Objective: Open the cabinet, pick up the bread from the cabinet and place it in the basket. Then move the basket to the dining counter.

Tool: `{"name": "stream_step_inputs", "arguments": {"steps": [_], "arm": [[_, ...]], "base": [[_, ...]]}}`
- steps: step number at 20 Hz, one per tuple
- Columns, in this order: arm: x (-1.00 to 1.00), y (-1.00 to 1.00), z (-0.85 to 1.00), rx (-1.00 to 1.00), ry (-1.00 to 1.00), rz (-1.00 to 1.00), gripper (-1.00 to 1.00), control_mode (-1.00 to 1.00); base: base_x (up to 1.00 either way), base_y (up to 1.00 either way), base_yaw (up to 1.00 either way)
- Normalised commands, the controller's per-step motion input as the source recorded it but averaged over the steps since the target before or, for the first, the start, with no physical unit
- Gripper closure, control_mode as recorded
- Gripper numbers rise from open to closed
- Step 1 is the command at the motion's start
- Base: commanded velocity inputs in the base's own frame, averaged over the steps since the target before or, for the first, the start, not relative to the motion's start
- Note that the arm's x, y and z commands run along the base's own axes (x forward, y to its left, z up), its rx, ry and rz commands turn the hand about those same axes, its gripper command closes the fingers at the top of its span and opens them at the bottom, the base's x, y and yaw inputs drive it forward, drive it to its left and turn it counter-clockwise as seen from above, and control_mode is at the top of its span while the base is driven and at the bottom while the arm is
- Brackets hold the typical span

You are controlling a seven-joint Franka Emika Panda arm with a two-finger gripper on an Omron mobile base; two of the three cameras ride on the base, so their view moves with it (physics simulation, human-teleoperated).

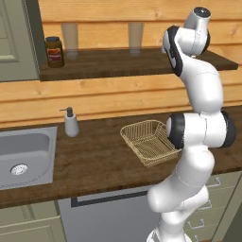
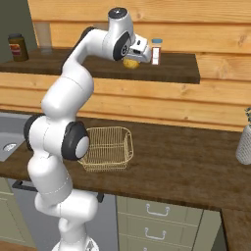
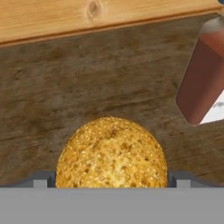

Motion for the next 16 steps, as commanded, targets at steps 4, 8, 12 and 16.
{"name": "stream_step_inputs", "arguments": {"steps": [4, 8, 12, 16], "arm": [[-0.76, 0.13, 0.01, 0.00, 0.02, 0.00, 1.00, -1.00], [-1.00, 0.64, 0.01, 0.01, 0.15, 0.00, 1.00, -1.00], [-1.00, 0.70, 0.00, 0.00, -0.02, 0.00, 1.00, -1.00], [-1.00, 0.99, -0.40, 0.00, 0.03, 0.00, 1.00, -1.00]], "base": [[0.00, 0.00, 0.00], [0.00, 0.00, 0.00], [0.00, 0.00, 0.00], [0.00, 0.00, 0.00]]}}
